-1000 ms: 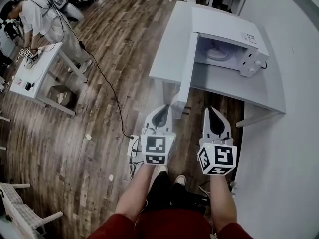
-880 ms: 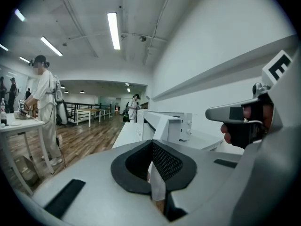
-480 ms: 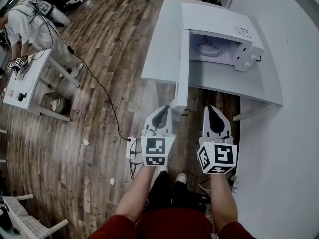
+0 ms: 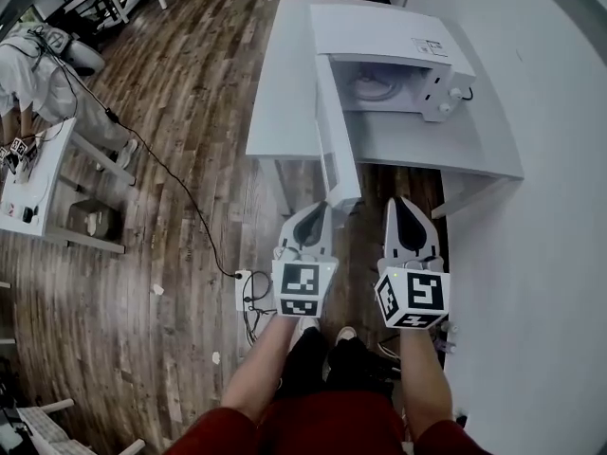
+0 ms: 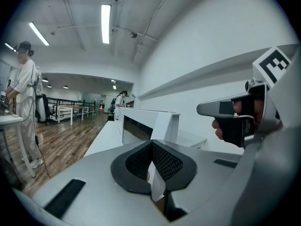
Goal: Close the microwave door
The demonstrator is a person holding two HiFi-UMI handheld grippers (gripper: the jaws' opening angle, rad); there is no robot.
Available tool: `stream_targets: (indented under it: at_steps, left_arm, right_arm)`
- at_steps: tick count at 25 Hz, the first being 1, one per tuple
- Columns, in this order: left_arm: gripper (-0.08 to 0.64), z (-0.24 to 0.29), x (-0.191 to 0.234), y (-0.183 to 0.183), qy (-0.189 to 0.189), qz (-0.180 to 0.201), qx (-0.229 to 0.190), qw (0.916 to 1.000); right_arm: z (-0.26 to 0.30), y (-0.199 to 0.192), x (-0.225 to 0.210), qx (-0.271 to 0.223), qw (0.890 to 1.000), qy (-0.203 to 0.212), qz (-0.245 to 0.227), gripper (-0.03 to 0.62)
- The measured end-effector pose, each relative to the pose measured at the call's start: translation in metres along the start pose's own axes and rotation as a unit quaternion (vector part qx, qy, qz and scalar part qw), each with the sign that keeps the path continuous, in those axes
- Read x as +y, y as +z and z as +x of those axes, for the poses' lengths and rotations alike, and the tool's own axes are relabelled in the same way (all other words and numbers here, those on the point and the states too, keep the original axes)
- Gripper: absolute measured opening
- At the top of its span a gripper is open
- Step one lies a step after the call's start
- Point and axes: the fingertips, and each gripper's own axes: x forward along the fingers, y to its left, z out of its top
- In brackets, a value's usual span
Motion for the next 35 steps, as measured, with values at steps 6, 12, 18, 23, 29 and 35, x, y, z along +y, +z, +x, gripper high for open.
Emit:
stream_targets:
  at_steps: [6,12,18,23,29,35]
  left_arm:
    - [0.026,0.021,-0.025,0.005,-0.034,0.015,-0.002,0.9993]
    - [0.026,0.053,-0.055,0.012,-0.056,0.024,-0.005,0.9981]
    - [0.026,0.085,-0.085,0.018,-0.069,0.036,-0.006,0.9969]
    - [0.026,0.117,-0.111,0.025,-0.081,0.045,-0.006,0.9957]
    - [0.026,0.156,-0.136,0.031,-0.086,0.049,-0.006,0.9951]
    - [0.026,0.196,-0.153,0.041,-0.081,0.049,-0.012,0.9955]
  right_arm:
    - [-0.008,0.001,-0.025,-0.005,1.0,-0.031,0.003,0.028]
    - [-0.004,-0.002,-0.061,-0.006,0.999,-0.048,0.011,0.028]
    - [0.002,-0.002,-0.094,-0.008,0.999,-0.048,0.017,0.027]
    - [0.011,0.001,-0.129,-0.011,0.998,-0.054,0.021,0.026]
    - [0.026,0.002,-0.17,-0.007,0.998,-0.056,0.02,0.027]
    - [0.048,0.008,-0.203,-0.005,0.999,-0.038,0.003,0.027]
